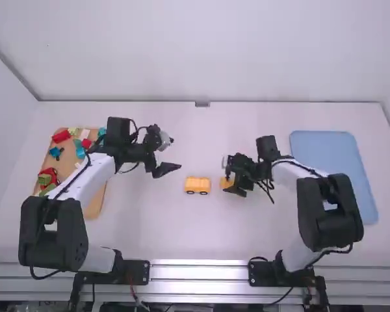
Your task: Assemble lego blocks to make yellow taxi
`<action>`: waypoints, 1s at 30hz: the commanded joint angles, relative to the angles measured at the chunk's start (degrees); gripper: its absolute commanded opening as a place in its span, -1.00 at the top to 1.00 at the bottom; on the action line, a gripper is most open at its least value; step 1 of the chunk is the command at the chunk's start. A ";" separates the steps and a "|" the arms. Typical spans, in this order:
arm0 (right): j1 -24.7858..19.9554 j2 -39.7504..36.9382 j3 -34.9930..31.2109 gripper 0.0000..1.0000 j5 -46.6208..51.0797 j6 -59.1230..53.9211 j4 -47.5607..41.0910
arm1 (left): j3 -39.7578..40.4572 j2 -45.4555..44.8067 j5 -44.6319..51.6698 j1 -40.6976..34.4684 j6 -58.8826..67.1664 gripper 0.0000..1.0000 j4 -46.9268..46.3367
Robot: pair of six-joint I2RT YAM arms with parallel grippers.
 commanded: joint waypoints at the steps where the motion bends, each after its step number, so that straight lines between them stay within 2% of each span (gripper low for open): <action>1: -2.97 1.62 -3.78 -0.97 -11.89 -2.36 3.89 | -0.13 0.13 7.41 -0.17 11.04 -0.98 -2.21; 3: -5.27 3.96 -6.32 -0.97 -13.94 -1.95 9.57 | -0.74 0.13 8.96 -0.17 12.15 -0.98 -2.45; 7: -6.67 8.87 -7.10 -0.97 -15.37 0.63 15.82 | -1.95 0.13 11.65 -0.17 13.53 -0.98 -1.64; 10: -7.30 13.70 -5.33 -1.00 -17.20 -3.17 15.61 | -3.06 0.13 12.22 -0.15 12.72 -0.98 -0.02; 12: -7.85 15.30 -4.66 -0.93 -18.60 -5.99 14.82 | -3.69 0.13 11.78 -0.17 10.69 -0.98 1.40; 15: -8.85 17.07 -4.35 -0.68 -20.02 -9.55 14.56 | -4.70 0.13 11.74 -0.17 7.74 -0.98 3.45; 16: -8.87 17.09 -4.35 -0.67 -20.02 -9.55 14.62 | -4.74 0.13 11.76 -0.17 7.74 -0.98 3.52; 19: -9.33 17.29 -4.35 -0.33 -19.54 -9.53 14.56 | -5.53 0.13 11.63 -0.17 8.22 -0.98 3.78; 21: -9.29 17.29 -4.35 -0.26 -19.50 -9.55 14.67 | -5.75 0.13 11.72 -0.17 8.17 -0.98 3.76; 22: -9.07 17.27 -4.35 -0.03 -18.45 -9.44 15.04 | -6.01 0.13 11.82 -0.17 8.22 -0.98 3.80; 23: -8.74 17.27 -4.35 0.10 -17.42 -9.49 15.02 | -6.23 0.13 11.78 -0.17 8.17 -0.98 3.78; 27: -7.69 17.27 -4.35 0.29 -16.55 -9.49 14.82 | -6.78 0.13 11.85 -0.17 7.78 -0.99 3.80; 30: -7.08 17.27 -4.35 0.33 -15.85 -9.44 15.02 | -7.41 0.13 11.82 -0.17 7.80 -0.98 3.80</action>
